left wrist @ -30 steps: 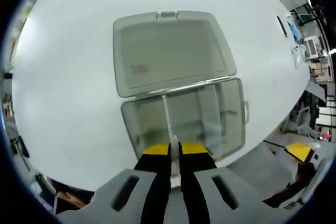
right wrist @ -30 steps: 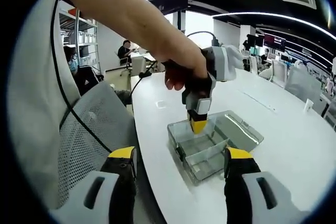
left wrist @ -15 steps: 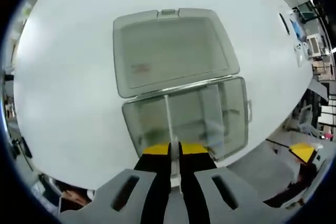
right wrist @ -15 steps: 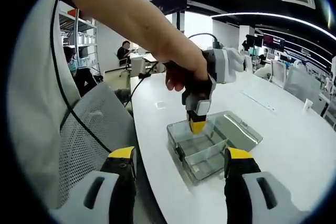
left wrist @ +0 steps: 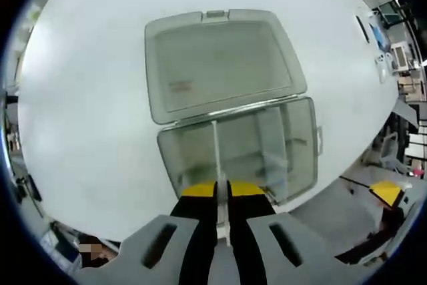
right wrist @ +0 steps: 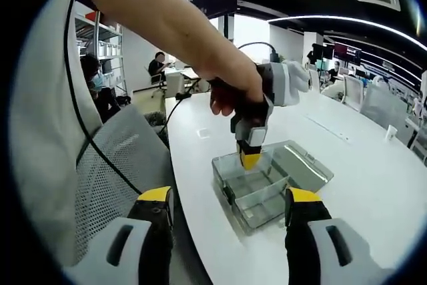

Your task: Insert the divider into the dual guide fixture by aligning both edges with the guide slots and pushing it downward to the bottom, including one-sided entry, uneven engagement, binding, and posture correction.

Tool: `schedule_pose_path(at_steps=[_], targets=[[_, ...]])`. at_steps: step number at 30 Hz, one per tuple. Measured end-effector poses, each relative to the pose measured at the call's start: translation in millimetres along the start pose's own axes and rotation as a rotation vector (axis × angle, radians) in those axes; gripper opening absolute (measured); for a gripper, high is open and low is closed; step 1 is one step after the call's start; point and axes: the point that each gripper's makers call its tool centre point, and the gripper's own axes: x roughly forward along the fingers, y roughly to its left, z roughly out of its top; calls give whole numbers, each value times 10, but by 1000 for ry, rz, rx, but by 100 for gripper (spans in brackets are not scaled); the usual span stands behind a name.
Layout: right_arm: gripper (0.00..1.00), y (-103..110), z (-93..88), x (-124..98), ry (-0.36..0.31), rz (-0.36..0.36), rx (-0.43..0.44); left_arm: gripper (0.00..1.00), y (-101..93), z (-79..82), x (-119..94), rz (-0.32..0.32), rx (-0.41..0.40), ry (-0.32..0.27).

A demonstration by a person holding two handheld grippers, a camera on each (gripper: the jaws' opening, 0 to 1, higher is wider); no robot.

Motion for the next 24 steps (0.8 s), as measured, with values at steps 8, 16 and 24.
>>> schedule_pose_path(at_steps=[8,16,24], targets=[[66,-4,6,2,-2,-1,0,2,-36,0,-9,-6,1,4],[65,0,-6,-13,3,-2,1,2,-61,9,-15,-4,6,12],[65,-1,2,-10,4,-1,-2,2,-78,10,-31,-9,8,12]])
